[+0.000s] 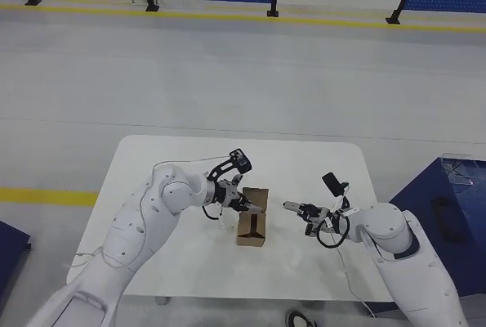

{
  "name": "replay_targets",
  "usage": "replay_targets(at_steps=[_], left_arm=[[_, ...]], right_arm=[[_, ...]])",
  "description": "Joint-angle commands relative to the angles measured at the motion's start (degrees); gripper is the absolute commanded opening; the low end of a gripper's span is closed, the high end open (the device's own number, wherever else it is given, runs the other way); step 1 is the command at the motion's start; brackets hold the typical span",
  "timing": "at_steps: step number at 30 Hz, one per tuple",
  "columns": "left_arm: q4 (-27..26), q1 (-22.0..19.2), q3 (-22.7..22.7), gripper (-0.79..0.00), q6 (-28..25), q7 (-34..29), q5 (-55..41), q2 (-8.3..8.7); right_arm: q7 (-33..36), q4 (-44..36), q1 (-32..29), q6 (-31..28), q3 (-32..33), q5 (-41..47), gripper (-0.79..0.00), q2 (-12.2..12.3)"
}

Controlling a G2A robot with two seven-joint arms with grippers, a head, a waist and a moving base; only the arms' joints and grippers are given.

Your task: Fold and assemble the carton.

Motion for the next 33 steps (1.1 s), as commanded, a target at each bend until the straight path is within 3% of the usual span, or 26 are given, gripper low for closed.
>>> replay_targets(at_steps=[1, 3, 6, 8, 9, 10, 13, 20, 24, 25, 26, 33], left_arm=[[2.30, -0.83, 0.60, 0.000, -0.56, 0.50, -0.31, -0.34], [4.22, -1.53, 1.31, -0.018, -1.18, 0.76, -0.95, -0.76], [6.69, -2.59, 2.20, -0.139, -1.99, 1.47, -1.52, -1.34], [8.74, -3.13, 2.82, -0.145, -1.53, 1.21, -2.01, -1.75], [9.81, -3.60, 3.26, -0.197, -0.63, 0.81, -2.38, -2.08], [10.20, -3.71, 3.40, -0.329, -0.78, 0.78, -3.03, -2.26], [12.46, -4.67, 3.92, -0.351, -2.14, 0.46, -4.84, -2.85], [15.53, -5.80, 4.41, -0.499, -3.78, 0.37, -7.68, -3.67], [16.07, -6.07, 4.75, -0.631, -3.94, 0.62, -8.10, -3.97], [16.13, -6.11, 4.82, -0.733, -3.79, 0.64, -8.00, -4.00], [16.17, -6.10, 4.89, -0.779, -3.75, 0.72, -8.06, -4.05], [16.22, -6.06, 4.84, -0.785, -3.17, 2.92, -7.14, -4.05]], right_arm=[[0.00, 0.00, 0.00, 0.00, 0.00, 0.00, 0.000, 0.00], [0.00, 0.00, 0.00, 0.00, 0.00, 0.00, 0.000, 0.00], [0.00, 0.00, 0.00, 0.00, 0.00, 0.00, 0.000, 0.00], [0.00, 0.00, 0.00, 0.00, 0.00, 0.00, 0.000, 0.00], [0.00, 0.00, 0.00, 0.00, 0.00, 0.00, 0.000, 0.00], [0.00, 0.00, 0.00, 0.00, 0.00, 0.00, 0.000, 0.00], [0.00, 0.00, 0.00, 0.00, 0.00, 0.00, 0.000, 0.00], [0.00, 0.00, 0.00, 0.00, 0.00, 0.00, 0.000, 0.00], [0.00, 0.00, 0.00, 0.00, 0.00, 0.00, 0.000, 0.00], [0.00, 0.00, 0.00, 0.00, 0.00, 0.00, 0.000, 0.00], [0.00, 0.00, 0.00, 0.00, 0.00, 0.00, 0.000, 0.00], [0.00, 0.00, 0.00, 0.00, 0.00, 0.00, 0.000, 0.00]])
